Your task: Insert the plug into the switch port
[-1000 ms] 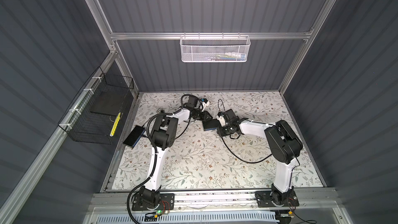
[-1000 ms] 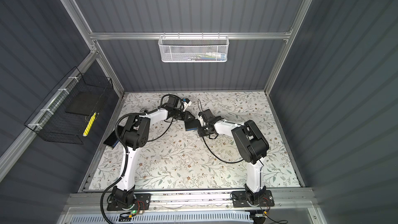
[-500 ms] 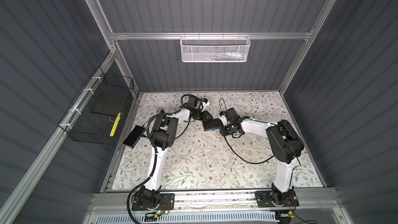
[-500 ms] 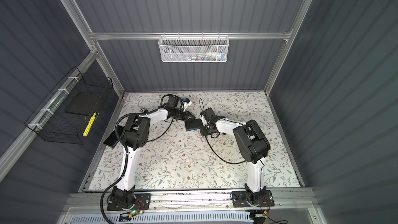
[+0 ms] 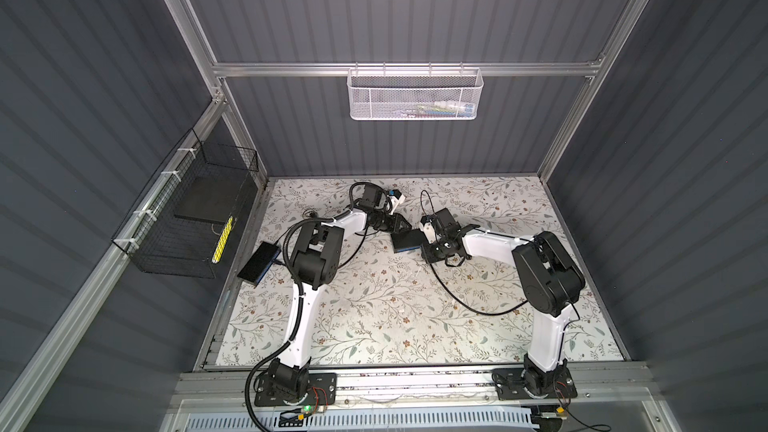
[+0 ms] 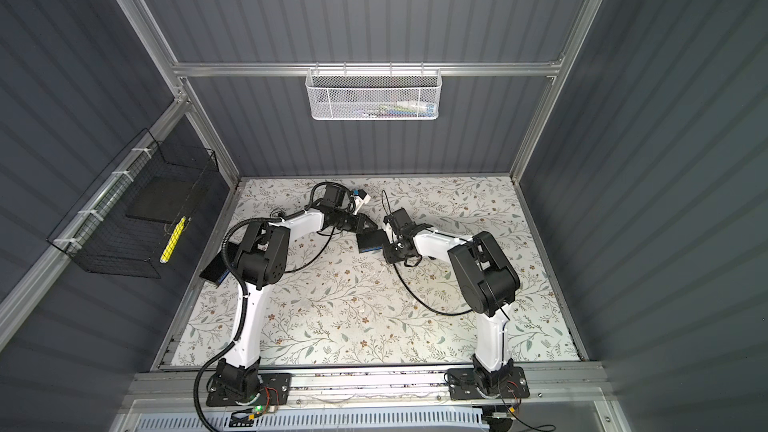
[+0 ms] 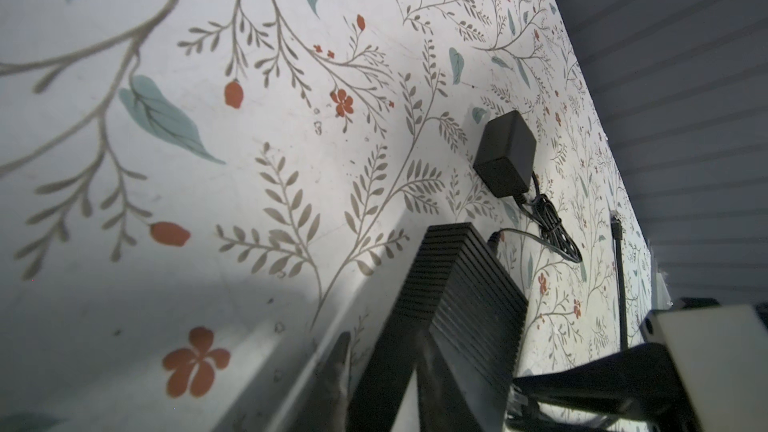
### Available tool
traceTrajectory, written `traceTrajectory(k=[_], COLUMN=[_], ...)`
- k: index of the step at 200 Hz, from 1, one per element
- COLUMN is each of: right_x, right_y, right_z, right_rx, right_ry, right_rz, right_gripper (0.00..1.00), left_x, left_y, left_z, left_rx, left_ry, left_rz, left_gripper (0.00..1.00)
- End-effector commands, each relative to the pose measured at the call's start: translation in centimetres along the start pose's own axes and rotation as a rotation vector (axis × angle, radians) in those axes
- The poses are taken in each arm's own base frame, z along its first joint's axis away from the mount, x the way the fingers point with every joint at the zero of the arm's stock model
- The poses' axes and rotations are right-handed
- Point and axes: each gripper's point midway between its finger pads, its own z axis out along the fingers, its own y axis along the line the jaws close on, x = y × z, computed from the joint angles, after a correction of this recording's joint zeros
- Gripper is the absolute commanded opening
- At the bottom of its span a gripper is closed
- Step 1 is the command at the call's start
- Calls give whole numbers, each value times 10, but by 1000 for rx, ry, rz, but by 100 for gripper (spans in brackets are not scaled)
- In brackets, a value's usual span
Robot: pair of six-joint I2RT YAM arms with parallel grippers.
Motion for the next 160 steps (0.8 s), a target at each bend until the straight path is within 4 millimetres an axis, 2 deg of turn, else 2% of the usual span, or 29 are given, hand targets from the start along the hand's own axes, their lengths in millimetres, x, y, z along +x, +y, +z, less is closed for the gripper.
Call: traceTrajectory(k=[1,112,160], right_x=[-5,-8,-6], right_y=[2,5,-1], right_z=[1,5,8], right_rx=[0,21,56], right_ry=[-6,-2,14], right_rz=[21,29,36], right_gripper=[9,8,8], left_x=[1,3,3], left_y=[-3,-7,-9], left_z=[-5,-3,-4], left_rx=[20,45,57], left_ry=[-2,-4,-6], left_rz=[-16,-31,-31], left_gripper=[28,28,28])
